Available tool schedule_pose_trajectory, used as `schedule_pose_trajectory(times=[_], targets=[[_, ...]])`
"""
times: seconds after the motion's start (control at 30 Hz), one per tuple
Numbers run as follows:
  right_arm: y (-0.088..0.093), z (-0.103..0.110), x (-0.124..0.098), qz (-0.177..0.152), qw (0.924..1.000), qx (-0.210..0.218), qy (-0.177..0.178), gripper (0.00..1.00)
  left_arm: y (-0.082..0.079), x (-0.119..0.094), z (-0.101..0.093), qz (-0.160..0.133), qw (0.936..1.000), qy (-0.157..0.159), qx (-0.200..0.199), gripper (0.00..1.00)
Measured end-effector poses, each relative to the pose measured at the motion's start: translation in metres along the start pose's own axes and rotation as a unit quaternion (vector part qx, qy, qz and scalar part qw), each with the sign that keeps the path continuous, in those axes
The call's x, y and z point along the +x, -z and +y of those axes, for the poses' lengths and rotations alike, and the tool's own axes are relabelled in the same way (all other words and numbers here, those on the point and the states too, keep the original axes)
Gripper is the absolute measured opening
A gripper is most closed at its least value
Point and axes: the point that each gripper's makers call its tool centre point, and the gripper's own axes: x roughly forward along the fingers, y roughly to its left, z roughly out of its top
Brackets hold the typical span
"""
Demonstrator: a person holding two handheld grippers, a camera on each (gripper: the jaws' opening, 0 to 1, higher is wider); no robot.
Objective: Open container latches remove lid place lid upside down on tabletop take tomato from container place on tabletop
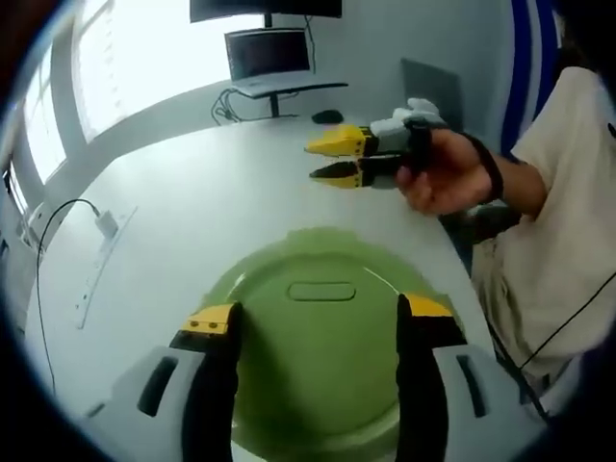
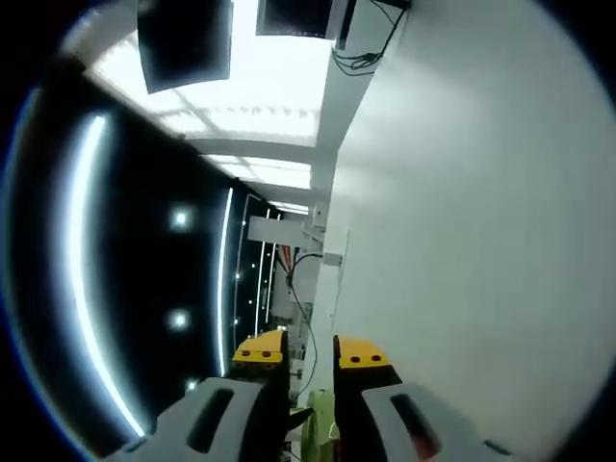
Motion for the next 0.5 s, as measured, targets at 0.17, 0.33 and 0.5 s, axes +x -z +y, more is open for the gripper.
schedule_pose_trajectory(times=[0.17, 0.33, 0.5], targets=[[-0.018, 0.007, -0.004, -0.015, 0.9998, -0.004, -0.009, 0.15, 0.006, -0.004, 0.000, 0.007, 1.0000, 0.001, -0.003, 0.63], [-0.037, 0.017, -0.008, -0.029, 0.9993, -0.005, -0.022, 0.18, 0.010, -0.009, -0.002, 0.014, 0.9999, 0.003, -0.003, 0.64], [-0.052, 0.029, -0.013, -0.036, 0.9986, -0.011, -0.037, 0.21, 0.014, -0.013, -0.002, 0.022, 0.9997, 0.006, 0.000, 0.64]])
